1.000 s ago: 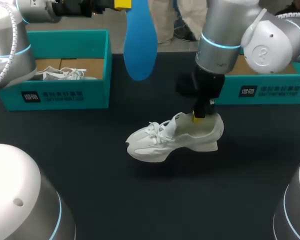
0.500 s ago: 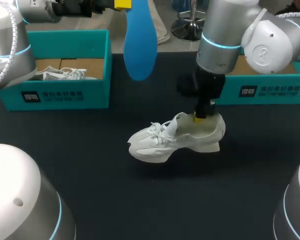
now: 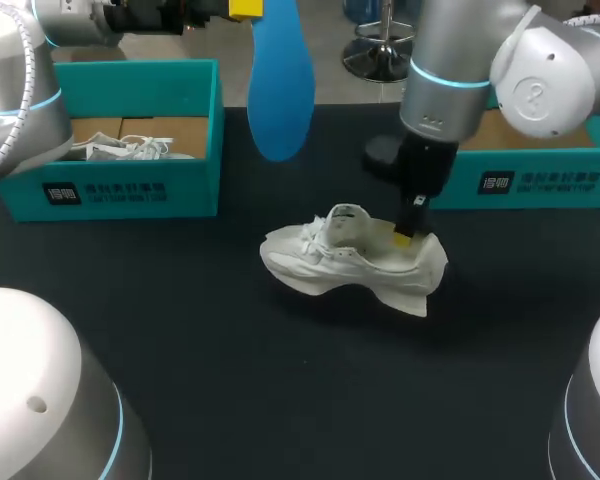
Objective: Take the shoe out of the shoebox, open the shoe tongue, remove and reinsert the insole, then place the shoe into the shoebox
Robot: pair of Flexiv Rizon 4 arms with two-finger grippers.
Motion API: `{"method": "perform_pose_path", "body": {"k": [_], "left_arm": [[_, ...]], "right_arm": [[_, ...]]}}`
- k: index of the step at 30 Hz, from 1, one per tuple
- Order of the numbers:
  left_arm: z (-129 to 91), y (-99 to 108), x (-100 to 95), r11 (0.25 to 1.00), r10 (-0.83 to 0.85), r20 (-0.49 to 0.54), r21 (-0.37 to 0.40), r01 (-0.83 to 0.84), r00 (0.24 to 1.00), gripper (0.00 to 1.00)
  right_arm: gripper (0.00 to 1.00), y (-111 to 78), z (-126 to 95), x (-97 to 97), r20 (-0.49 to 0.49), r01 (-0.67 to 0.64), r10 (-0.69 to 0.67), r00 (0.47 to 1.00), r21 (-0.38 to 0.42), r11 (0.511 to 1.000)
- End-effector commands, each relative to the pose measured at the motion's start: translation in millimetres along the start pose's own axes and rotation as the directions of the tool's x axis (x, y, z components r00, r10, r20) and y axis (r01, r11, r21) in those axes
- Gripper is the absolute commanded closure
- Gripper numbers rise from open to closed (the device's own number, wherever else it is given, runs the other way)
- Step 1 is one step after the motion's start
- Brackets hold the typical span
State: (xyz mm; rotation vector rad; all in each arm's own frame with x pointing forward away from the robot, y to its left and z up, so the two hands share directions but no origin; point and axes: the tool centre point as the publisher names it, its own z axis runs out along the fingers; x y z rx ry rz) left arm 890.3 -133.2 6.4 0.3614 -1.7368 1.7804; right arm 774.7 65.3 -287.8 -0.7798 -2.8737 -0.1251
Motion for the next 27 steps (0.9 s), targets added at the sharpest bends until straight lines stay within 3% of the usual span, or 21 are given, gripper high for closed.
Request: {"method": "perform_pose_path", "body": {"k": [1,6,27], "left_arm": [[-0.4,0.1,-0.5,1.0,0.001,-0.002,-0.001,-0.001,1.0,1.0],[-0.4,0.1,-0.5,1.0,0.001,-0.002,-0.001,-0.001,1.0,1.0],[-0.4,0.1,-0.5,1.0,0.001,-0.002,-0.001,-0.001,1.0,1.0]], "right_arm": [[1.0,-9.1,3.6,7.7,-0.06,-0.354,0.349,0.935,-0.117,0.928],[1.0,-16.5,5.4,10.7,-0.088,-0.435,0.427,0.9,-0.117,0.893],[1.0,-14.4,6.9,14.7,-0.098,-0.399,0.389,0.916,-0.121,0.909]]}}
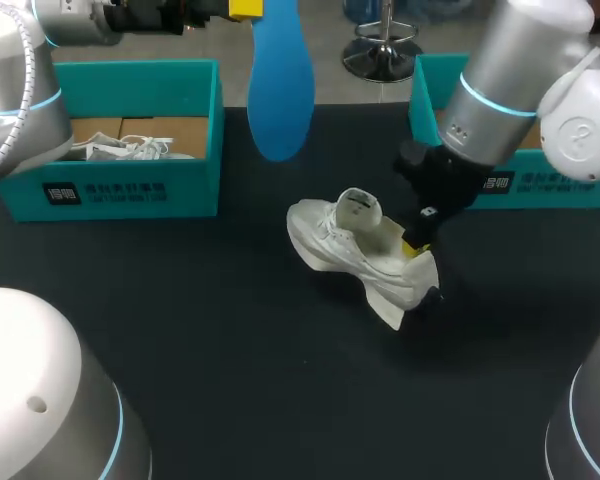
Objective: Take the shoe out of the shoebox, open the shoe tongue, remove and reinsert the insole, then place the shoe into the shoebox
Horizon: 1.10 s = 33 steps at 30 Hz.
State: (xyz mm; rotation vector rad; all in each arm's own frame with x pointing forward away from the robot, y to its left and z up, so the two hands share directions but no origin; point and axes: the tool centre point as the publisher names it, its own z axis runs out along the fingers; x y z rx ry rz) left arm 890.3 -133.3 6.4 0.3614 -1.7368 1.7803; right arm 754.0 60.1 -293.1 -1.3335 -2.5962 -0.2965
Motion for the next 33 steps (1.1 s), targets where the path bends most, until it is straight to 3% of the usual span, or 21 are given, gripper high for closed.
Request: {"method": "perform_pose_path", "body": {"k": [1,12,20,33], "left_arm": [[-0.4,0.1,-0.5,1.0,0.001,-0.002,-0.001,-0.001,1.0,1.0],[-0.4,0.1,-0.5,1.0,0.001,-0.002,-0.001,-0.001,1.0,1.0],[-0.4,0.1,-0.5,1.0,0.001,-0.002,-0.001,-0.001,1.0,1.0],[-0.4,0.1,-0.5,1.0,0.001,-0.002,-0.001,-0.001,1.0,1.0]], "right_arm": [[1.0,0.5,0.4,3.1,-0.019,-0.054,0.053,0.998,-0.023,0.998],[1.0,0.2,0.3,33.4,-0.016,-0.299,0.299,0.954,-0.114,0.947],[1.0,-0.5,4.7,49.5,-0.059,-0.349,0.344,0.937,-0.154,0.924],[1.0,-12.2,28.6,59.0,-0.119,-0.448,0.432,0.894,-0.223,0.866]]}}
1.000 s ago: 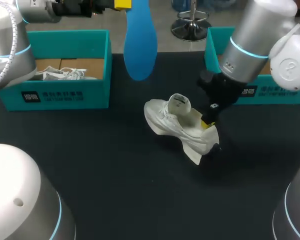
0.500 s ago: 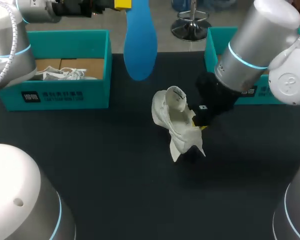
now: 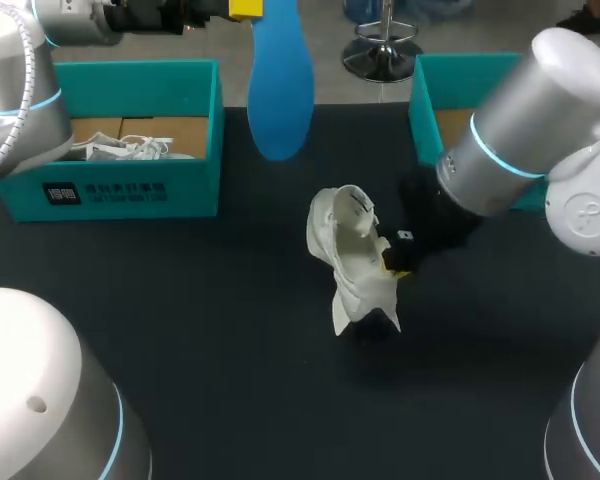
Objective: Take the shoe out of the shoebox, open the shoe tongue, remove and reinsert the insole, then place the shoe into the shoebox
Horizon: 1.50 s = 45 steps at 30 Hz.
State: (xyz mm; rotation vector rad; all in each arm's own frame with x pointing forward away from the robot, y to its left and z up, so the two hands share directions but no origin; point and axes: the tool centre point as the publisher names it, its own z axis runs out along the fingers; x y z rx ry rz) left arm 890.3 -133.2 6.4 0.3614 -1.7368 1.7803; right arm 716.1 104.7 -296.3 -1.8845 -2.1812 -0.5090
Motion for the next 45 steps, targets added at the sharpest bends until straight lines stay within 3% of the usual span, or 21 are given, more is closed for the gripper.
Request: {"method": "perform_pose_path", "body": {"k": [1,17,44,45], "left_arm": [[-0.4,0.1,-0.5,1.0,0.001,-0.002,-0.001,-0.001,1.0,1.0],[-0.4,0.1,-0.5,1.0,0.001,-0.002,-0.001,-0.001,1.0,1.0],[-0.4,0.1,-0.5,1.0,0.001,-0.002,-0.001,-0.001,1.0,1.0],[-0.4,0.1,-0.5,1.0,0.001,-0.002,-0.001,-0.001,1.0,1.0]], "right_arm": [[1.0,-10.8,11.1,0.3,-0.022,-0.024,0.023,0.999,-0.06,0.998],[1.0,-40.8,48.2,11.8,-0.061,-0.113,0.109,0.992,-0.071,0.991],[1.0,-55.0,84.6,12.6,-0.036,-0.161,0.159,0.987,-0.053,0.986],[0.62,-55.5,83.6,11.7,-0.037,-0.163,0.161,0.986,-0.054,0.985]]}}
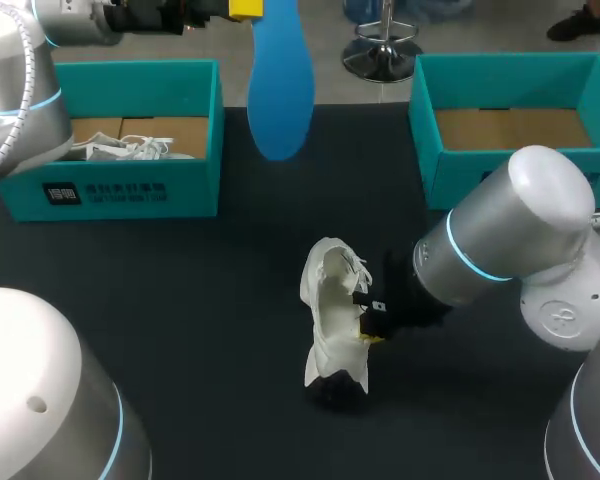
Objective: Take the shoe out of the shoebox, open the shoe tongue, remove and reinsert the insole, then place the shoe into the shoebox
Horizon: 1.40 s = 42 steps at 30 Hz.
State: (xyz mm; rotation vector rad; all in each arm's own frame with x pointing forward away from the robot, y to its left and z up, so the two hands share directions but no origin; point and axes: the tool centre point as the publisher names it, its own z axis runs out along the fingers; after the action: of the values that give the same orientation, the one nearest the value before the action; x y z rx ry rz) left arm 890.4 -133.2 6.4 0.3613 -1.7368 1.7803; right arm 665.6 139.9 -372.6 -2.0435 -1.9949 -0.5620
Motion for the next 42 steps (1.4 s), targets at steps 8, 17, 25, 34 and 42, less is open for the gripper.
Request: {"method": "perform_pose_path", "body": {"k": [8,17,25,34,42], "left_arm": [[-0.4,0.1,-0.5,1.0,0.001,-0.001,-0.001,-0.001,1.0,1.0],[-0.4,0.1,-0.5,1.0,0.001,-0.001,-0.001,-0.001,1.0,1.0],[-0.4,0.1,-0.5,1.0,0.001,-0.001,-0.001,-0.001,1.0,1.0],[-0.4,0.1,-0.5,1.0,0.001,-0.001,-0.001,-0.001,1.0,1.0],[-0.4,0.1,-0.5,1.0,0.001,-0.001,-0.001,-0.001,1.0,1.0]], "right_arm": [[0.0,2.9,-28.9,10.1,-0.037,0.017,-0.017,0.999,-0.013,1.0],[0.0,13.7,-65.7,24.2,-0.088,0.053,-0.05,0.995,0.031,0.998],[0.0,13.7,-65.7,24.2,-0.088,0.053,-0.05,0.995,0.031,0.998],[0.0,13.7,-65.7,24.2,-0.088,0.053,-0.05,0.995,0.031,0.998],[0.0,38.1,-104.8,56.1,-0.319,-0.191,0.228,0.92,0.142,0.971]]}}
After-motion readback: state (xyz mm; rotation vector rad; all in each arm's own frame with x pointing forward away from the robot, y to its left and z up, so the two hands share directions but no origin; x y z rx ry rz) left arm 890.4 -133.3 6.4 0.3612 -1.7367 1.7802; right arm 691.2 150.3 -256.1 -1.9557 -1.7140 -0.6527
